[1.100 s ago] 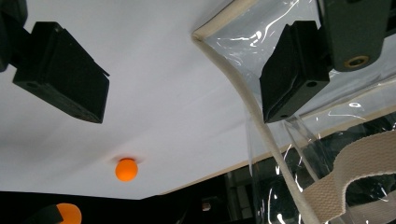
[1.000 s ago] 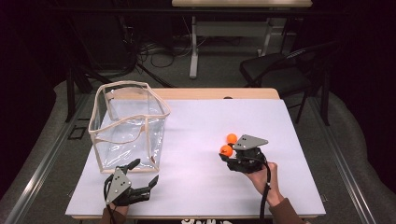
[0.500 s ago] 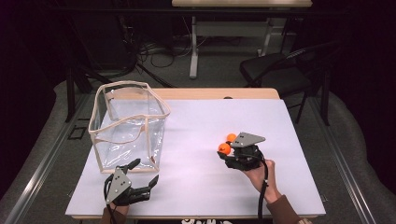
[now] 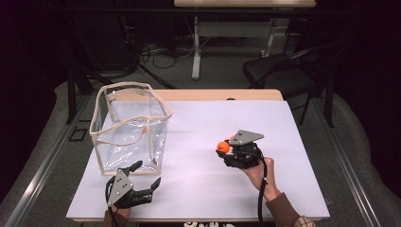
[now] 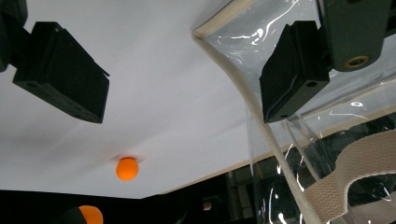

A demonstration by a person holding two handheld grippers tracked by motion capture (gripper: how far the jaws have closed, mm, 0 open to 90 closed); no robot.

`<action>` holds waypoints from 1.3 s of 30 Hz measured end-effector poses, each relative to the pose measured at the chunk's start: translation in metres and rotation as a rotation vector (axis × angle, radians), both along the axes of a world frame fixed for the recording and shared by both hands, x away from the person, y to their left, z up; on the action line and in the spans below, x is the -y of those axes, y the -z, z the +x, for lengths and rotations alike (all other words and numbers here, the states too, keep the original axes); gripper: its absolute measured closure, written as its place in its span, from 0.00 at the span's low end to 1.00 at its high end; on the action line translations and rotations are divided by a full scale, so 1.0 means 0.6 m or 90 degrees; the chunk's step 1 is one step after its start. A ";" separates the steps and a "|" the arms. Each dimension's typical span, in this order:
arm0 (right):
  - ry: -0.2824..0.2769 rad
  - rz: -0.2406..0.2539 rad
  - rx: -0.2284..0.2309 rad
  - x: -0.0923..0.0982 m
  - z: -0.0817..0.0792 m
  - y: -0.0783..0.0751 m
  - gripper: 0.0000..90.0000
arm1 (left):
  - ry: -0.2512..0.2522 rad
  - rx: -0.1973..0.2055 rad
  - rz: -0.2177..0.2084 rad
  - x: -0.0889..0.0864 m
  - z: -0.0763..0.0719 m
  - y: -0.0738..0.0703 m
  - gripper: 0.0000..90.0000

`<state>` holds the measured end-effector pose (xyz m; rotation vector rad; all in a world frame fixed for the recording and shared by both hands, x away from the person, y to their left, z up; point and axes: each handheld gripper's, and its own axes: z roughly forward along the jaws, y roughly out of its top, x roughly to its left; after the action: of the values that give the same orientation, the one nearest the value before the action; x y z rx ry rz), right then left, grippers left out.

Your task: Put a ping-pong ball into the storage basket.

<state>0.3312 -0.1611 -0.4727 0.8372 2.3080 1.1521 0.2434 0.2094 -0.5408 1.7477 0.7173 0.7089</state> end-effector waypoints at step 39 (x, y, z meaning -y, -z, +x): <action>-0.009 0.015 0.016 -0.023 0.038 -0.025 0.56 | 0.001 0.000 0.002 0.001 0.001 0.001 0.18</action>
<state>0.3539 -0.1471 -0.4574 0.8116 2.2866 1.1916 0.2441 0.2089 -0.5412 1.7514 0.7142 0.7095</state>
